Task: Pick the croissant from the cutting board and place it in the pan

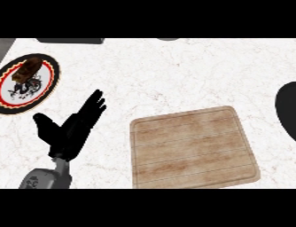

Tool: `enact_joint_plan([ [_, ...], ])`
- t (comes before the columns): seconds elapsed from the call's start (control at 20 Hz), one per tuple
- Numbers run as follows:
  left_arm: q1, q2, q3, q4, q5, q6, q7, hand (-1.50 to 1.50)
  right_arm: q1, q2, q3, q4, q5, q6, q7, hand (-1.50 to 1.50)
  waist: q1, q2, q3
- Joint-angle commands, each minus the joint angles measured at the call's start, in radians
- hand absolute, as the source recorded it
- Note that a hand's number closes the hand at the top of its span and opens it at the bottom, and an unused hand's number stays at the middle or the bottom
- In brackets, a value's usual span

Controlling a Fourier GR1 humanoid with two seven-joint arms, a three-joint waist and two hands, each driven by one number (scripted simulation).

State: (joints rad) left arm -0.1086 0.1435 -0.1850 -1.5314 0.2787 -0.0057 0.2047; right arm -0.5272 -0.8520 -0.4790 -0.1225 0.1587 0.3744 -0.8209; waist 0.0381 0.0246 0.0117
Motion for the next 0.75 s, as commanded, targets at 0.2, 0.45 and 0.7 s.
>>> enact_joint_plan([
  [0.2, -0.015, -0.003, 0.021, -0.005, 0.006, 0.02, 0.026, 0.0, 0.132, -0.05, 0.011, -0.032, 0.0, 0.239, -0.151, -1.5, -0.027, -0.007, 0.002],
  [0.45, 0.051, 0.017, 0.022, 0.001, 0.019, -0.03, -0.022, 0.0, 0.155, -0.091, 0.004, -0.056, -0.017, 0.28, -0.132, -1.5, -0.016, -0.01, 0.0],
  [0.7, 0.04, 0.011, 0.019, -0.007, 0.013, -0.015, -0.002, 0.0, 0.196, -0.079, 0.023, -0.092, -0.013, 0.29, -0.159, -1.5, -0.022, -0.012, 0.001],
])
